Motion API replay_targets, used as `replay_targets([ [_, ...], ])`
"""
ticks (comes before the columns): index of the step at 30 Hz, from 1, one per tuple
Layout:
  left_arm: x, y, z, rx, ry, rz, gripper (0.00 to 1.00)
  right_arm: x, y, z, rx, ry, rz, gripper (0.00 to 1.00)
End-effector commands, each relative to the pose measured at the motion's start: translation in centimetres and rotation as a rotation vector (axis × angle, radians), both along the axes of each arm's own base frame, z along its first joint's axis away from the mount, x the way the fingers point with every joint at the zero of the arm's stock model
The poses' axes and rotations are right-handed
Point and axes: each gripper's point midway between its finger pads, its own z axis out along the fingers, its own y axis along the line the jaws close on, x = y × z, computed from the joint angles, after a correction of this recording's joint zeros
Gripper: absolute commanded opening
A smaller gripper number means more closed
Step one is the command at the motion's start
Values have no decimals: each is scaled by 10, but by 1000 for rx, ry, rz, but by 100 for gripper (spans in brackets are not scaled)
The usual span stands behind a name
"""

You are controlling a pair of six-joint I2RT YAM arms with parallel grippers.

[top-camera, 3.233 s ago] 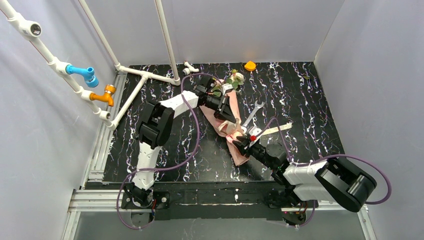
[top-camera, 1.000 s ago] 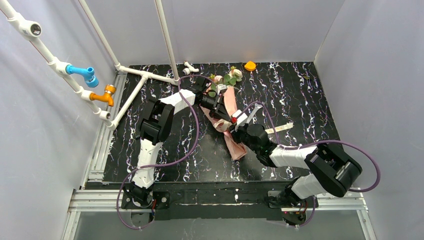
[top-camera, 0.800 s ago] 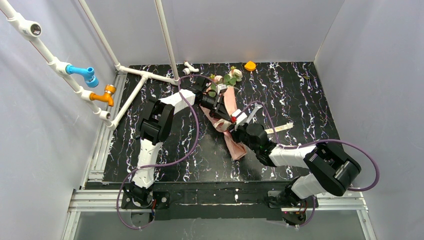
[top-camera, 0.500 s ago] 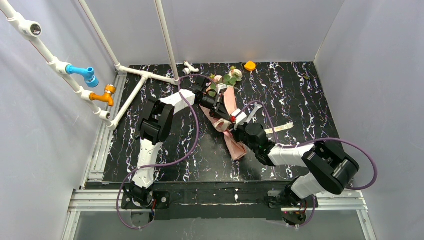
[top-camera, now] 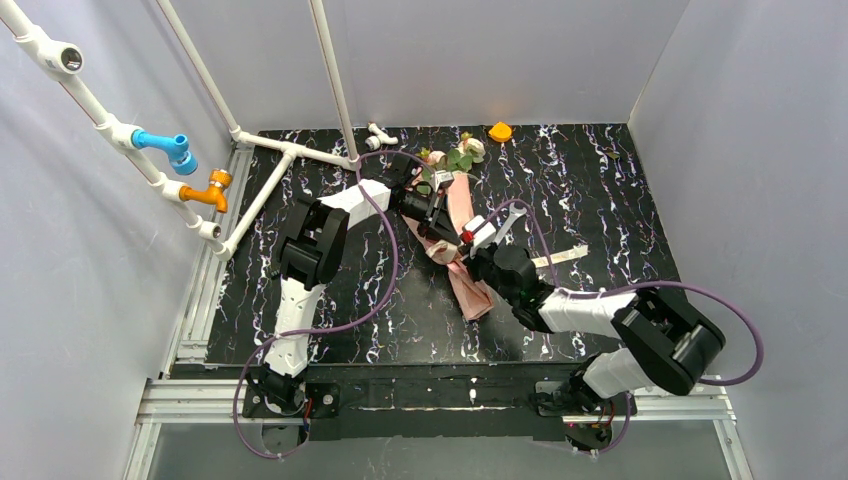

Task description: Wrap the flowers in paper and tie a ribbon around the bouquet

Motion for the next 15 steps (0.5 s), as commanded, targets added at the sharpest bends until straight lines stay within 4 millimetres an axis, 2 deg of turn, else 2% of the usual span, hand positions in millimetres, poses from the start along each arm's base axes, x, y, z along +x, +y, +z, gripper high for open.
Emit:
replay_targets([
  [1,1,4,33,-7,-108,1,8,-2,-3,28,37,-49,-1,1],
  [4,3,6,35,8,-153,8,14,-5,-8,25,2,-32,-5,1],
  [10,9,8,44,35,-254,33,38,-7,-10,17,-25,-10,-3,1],
  [12,11,11,48,57,-291,47,42,-7,-9,14,-30,0,-1,1],
  [15,16,29,54,176,-432,92,46,-5,-9,10,-39,9,-7,1],
])
